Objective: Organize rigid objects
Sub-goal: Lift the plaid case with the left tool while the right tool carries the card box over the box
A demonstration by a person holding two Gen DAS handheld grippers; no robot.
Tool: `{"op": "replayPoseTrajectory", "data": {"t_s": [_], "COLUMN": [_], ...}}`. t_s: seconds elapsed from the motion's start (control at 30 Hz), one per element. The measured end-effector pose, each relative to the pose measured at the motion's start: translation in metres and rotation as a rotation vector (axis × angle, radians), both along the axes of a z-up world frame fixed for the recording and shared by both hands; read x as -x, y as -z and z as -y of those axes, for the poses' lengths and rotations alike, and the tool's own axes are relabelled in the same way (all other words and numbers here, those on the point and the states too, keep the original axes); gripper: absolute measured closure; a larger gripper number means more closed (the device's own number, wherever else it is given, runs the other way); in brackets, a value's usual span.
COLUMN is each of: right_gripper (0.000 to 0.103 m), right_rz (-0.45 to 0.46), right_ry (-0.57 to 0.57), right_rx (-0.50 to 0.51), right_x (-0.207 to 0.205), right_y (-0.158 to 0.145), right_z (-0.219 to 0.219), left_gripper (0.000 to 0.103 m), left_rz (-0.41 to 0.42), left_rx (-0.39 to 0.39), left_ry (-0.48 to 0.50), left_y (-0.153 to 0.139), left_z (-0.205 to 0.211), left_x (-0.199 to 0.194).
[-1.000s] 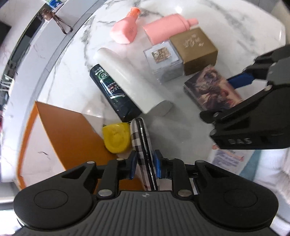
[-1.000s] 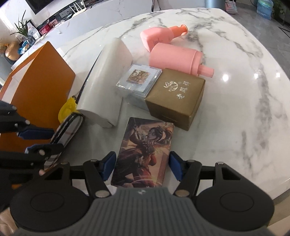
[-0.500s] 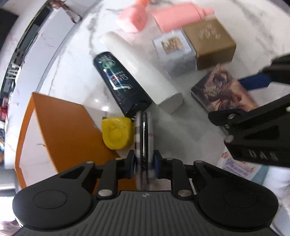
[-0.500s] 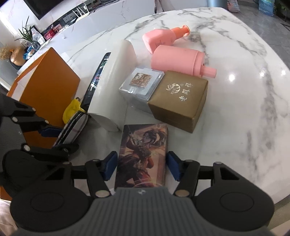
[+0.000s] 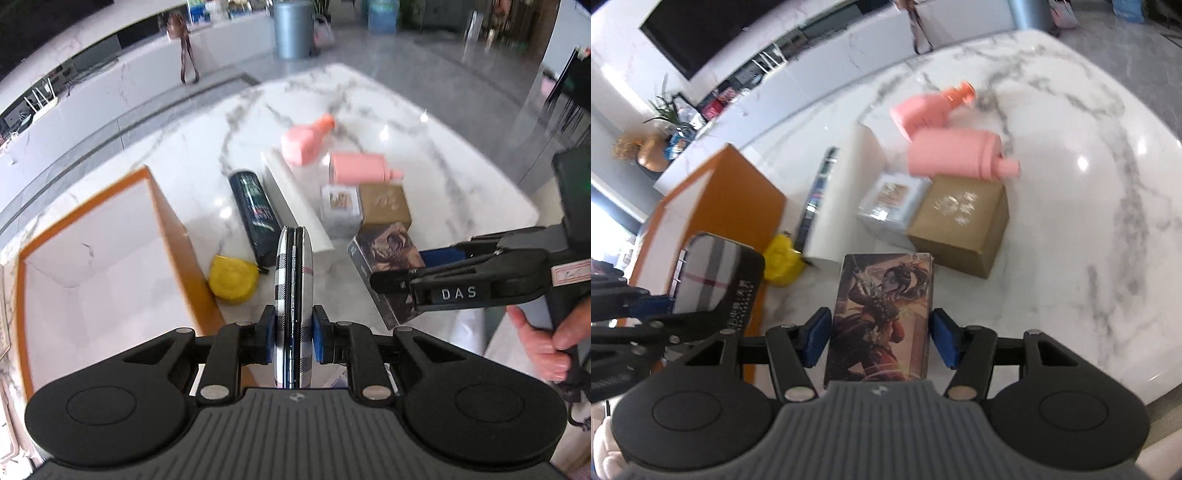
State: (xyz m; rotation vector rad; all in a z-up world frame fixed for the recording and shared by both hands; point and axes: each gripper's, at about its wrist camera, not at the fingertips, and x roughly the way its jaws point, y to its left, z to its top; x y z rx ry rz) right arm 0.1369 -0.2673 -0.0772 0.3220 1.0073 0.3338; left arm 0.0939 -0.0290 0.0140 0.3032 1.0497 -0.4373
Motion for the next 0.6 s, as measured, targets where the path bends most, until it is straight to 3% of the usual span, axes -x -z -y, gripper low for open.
{"op": "replayPoseTrajectory", "data": {"t_s": [0.17,0.4,0.6], "right_gripper": [0.043,0.043,0.043], "right_rz": [0.059,0.211,0.233], "right_ry": [-0.078,-0.360,-0.606], "right_rx": [0.006,0.051,0.197], "right_x": [0.012,0.007,-0.018], "right_y": [-0.037,-0.106,-0.113], "right_z": [-0.020,-0.104,-0.194], "left_gripper": [0.081,0.082,0.081], "left_rz": [0.041,0.126,0.193], "left_rx": [0.037,-0.126,-0.346], "left_ry": [-0.005,0.071,0.219], "left_y": [-0.029,-0.035,0.007], "left_z": [-0.041,-0.090,-0.109], "left_x": [0.004,0.004,-0.013]}}
